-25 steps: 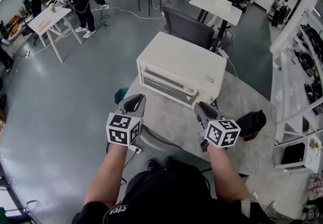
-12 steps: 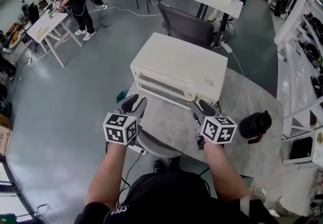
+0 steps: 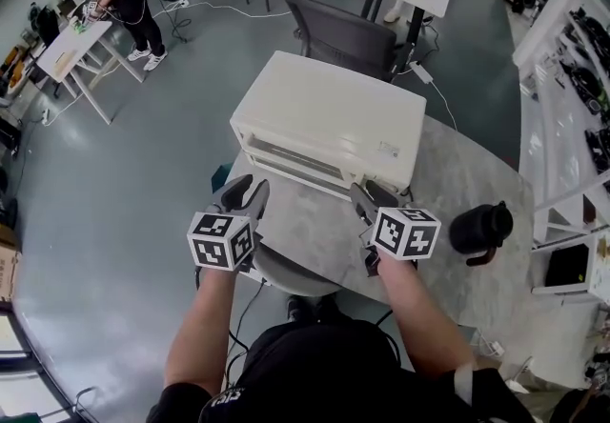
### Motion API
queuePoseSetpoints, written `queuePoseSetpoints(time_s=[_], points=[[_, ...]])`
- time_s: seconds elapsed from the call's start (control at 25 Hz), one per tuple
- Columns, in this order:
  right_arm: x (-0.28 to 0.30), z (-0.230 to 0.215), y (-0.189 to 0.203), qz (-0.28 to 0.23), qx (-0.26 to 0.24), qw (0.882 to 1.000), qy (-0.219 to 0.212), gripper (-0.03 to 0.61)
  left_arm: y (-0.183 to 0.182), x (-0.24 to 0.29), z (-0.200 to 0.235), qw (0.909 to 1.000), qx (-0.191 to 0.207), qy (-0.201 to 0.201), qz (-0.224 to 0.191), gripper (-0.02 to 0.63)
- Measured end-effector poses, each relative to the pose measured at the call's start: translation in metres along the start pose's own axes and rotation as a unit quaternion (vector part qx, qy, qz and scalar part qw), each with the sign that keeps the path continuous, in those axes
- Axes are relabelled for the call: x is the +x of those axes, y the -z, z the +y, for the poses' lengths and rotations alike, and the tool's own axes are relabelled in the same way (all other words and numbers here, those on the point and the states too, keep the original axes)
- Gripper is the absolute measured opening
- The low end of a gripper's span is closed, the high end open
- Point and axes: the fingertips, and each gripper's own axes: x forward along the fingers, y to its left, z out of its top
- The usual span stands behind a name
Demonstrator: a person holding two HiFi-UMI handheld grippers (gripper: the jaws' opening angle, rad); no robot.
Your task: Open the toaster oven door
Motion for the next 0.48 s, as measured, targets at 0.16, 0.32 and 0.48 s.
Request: queuePoseSetpoints(time_s=[0.16, 0.32, 0.48], points=[[0.006, 0.001, 0.004, 0.009, 0.021, 1.000, 0.000, 0.128, -0.001, 0.004, -0.002, 1.0000, 0.001, 0.000, -0.001, 0.143], [0.008, 0.001, 0.003, 0.011, 0.019, 1.000, -0.002, 0.138, -0.002, 0.004, 0.001, 1.0000, 0.002, -0.004, -0.005, 0.143], [0.007, 0.002, 0.003, 0.010, 0.006, 1.000, -0.006, 0.124, -0.006, 0.004, 0.008, 0.9998, 0.002, -0.017, -0.010, 0.141]])
